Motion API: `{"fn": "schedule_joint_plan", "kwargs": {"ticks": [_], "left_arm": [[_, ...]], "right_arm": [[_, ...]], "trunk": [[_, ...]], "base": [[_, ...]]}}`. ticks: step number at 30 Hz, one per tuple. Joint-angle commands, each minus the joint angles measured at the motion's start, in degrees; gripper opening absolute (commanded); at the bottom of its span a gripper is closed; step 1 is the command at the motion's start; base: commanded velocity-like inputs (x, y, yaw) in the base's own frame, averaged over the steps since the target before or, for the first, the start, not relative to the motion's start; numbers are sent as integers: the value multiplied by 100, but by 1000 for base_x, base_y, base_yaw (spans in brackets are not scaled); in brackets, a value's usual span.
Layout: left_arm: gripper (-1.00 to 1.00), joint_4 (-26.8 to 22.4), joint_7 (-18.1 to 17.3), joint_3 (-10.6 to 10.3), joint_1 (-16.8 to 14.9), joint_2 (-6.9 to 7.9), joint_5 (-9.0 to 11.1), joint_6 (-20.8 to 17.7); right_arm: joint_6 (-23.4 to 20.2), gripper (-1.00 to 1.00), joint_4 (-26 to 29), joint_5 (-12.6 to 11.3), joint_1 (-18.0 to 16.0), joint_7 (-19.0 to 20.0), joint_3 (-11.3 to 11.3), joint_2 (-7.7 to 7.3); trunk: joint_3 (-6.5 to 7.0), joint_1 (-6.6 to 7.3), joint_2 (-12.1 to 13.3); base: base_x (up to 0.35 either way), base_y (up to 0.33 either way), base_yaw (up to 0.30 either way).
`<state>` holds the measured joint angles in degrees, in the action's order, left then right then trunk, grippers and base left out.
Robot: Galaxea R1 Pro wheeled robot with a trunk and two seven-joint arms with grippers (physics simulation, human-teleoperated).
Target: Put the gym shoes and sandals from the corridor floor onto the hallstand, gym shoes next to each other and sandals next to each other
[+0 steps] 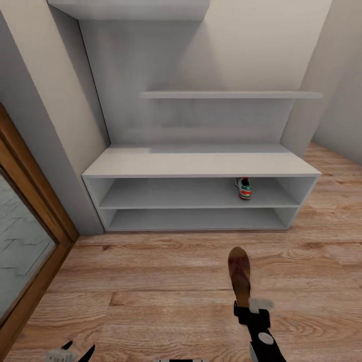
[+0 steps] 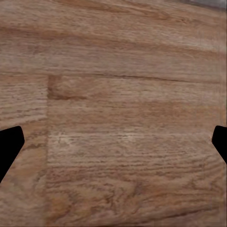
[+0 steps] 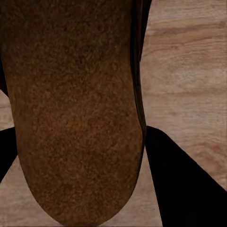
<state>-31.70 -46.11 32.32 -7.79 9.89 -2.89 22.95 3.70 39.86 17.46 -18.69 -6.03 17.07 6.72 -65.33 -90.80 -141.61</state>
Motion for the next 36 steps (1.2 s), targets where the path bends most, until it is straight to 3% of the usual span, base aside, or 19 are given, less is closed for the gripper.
{"fn": "schedule_joint_plan", "kwargs": {"ticks": [1,2,6,8,10,19,22,26,31,36], "left_arm": [[100,1,-119,42,3,4,-23,43],[100,-1,-517,71,29,37,23,94],[100,-2,-832,85,39,53,161,114],[100,-2,-879,83,40,49,200,119],[100,3,-878,77,41,28,210,114],[100,11,-867,78,41,34,203,107],[100,18,-867,74,41,28,202,109],[100,19,-866,81,41,35,208,112],[100,23,-865,82,41,46,210,107],[100,24,-867,82,41,48,210,105]], "right_arm": [[-72,-100,0,37,-54,-3,0,27],[-418,-100,12,32,-281,-3,-90,171],[-680,-100,13,26,-550,-5,-125,302],[-857,-100,9,23,-711,-5,-132,328],[-1548,-100,-2,22,-1206,-4,-142,328],[-2605,-100,-66,15,-2188,-3,-163,328],[-3049,-100,-73,10,-2525,4,-351,328],[-3202,-100,-70,4,-2716,5,-671,328],[-3217,-100,-69,2,-2751,24,-748,328],[-3222,-100,-72,-352,-2746,53,-747,328]], "trunk": [[-5,1,-2],[-5,1,-2],[-5,1,-2],[-5,1,-2],[-5,1,-2],[-5,1,-2],[-5,1,-2],[-5,1,-2],[-5,1,-2],[-5,1,-2]], "base": [[0,0,0],[0,0,0],[0,0,0],[0,0,0],[0,0,0],[0,0,0],[0,0,0],[0,0,0],[0,0,0],[0,0,0]]}}
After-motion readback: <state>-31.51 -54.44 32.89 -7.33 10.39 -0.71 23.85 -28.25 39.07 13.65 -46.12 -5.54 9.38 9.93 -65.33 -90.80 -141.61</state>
